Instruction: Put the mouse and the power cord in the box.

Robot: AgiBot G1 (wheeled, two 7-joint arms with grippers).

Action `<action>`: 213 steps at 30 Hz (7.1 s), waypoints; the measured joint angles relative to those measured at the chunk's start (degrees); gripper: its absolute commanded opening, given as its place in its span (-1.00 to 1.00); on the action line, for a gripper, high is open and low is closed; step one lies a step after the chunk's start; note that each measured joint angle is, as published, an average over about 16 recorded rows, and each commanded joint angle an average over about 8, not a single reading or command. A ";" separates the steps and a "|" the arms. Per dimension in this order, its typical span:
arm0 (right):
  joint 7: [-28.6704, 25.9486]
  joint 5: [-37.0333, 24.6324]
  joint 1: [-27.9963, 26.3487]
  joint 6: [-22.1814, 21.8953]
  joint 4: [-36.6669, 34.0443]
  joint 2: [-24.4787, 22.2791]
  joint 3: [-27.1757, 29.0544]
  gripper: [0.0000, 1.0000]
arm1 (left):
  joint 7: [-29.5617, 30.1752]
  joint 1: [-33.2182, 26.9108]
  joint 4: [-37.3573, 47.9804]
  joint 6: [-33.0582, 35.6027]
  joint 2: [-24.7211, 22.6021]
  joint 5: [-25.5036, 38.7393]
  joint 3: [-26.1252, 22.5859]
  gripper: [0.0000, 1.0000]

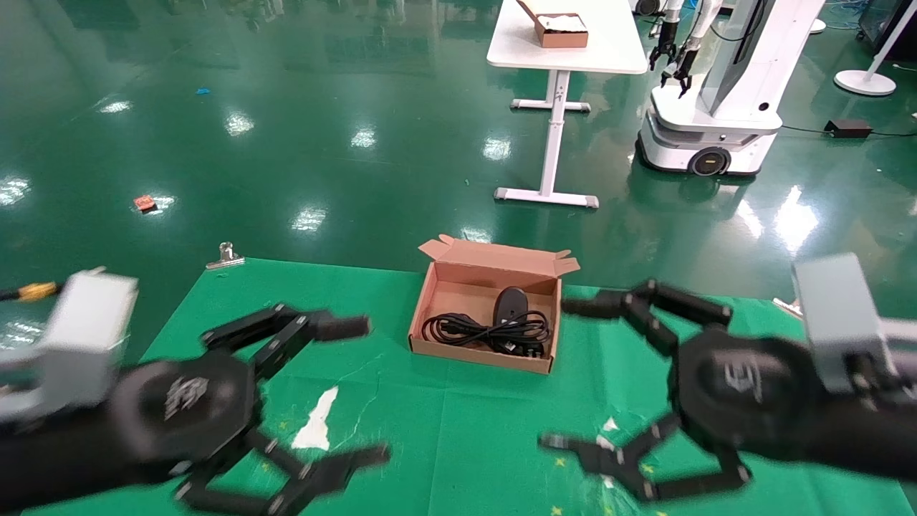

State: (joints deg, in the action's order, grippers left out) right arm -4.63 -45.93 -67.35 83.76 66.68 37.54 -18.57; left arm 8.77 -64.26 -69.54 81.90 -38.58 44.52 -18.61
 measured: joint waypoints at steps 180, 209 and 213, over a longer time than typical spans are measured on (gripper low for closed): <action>-5.94 3.95 5.63 1.86 6.68 -2.46 2.48 1.00 | 1.97 2.70 -4.00 3.77 3.57 -2.67 2.59 1.00; -5.94 3.95 5.63 1.86 6.68 -2.46 2.48 1.00 | 1.97 2.70 -4.00 3.77 3.56 -2.67 2.59 1.00; -5.94 3.95 5.63 1.86 6.68 -2.46 2.48 1.00 | 1.97 2.70 -4.00 3.77 3.57 -2.67 2.59 1.00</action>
State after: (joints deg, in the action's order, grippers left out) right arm -10.57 -41.97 -61.72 85.62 73.36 35.08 -16.09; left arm 10.74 -61.56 -73.55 85.67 -35.01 41.85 -16.02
